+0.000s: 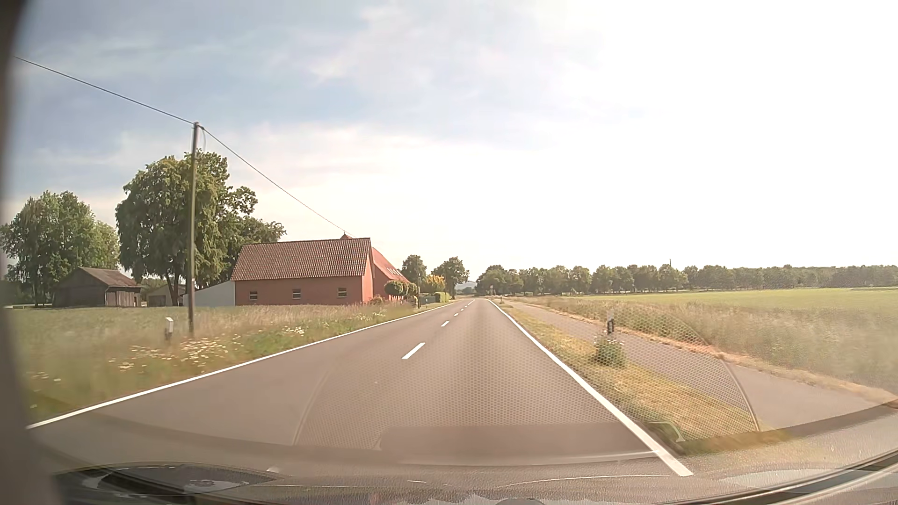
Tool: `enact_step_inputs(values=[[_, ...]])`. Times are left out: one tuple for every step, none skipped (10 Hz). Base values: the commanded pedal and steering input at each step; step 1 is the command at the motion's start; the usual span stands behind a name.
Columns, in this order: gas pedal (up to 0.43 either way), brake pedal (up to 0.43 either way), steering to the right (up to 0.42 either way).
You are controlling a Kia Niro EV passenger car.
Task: Follow the waypoints while adhering to traffic rules and regulations
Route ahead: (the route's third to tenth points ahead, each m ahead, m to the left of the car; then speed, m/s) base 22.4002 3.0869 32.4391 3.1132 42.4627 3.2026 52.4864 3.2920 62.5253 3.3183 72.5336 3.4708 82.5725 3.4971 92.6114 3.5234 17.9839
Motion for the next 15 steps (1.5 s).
enact_step_inputs(values=[[0.169, 0.000, -0.003], [0.169, 0.000, -0.003], [0.169, 0.000, -0.003], [0.169, 0.000, -0.003], [0.169, 0.000, -0.003], [0.169, 0.000, -0.003], [0.169, 0.000, -0.003], [0.169, 0.000, -0.003], [0.169, 0.000, -0.003], [0.169, 0.000, -0.003], [0.169, 0.000, -0.003], [0.169, 0.000, -0.003], [0.169, 0.000, -0.003], [0.169, 0.000, -0.003], [0.157, 0.000, -0.003]])
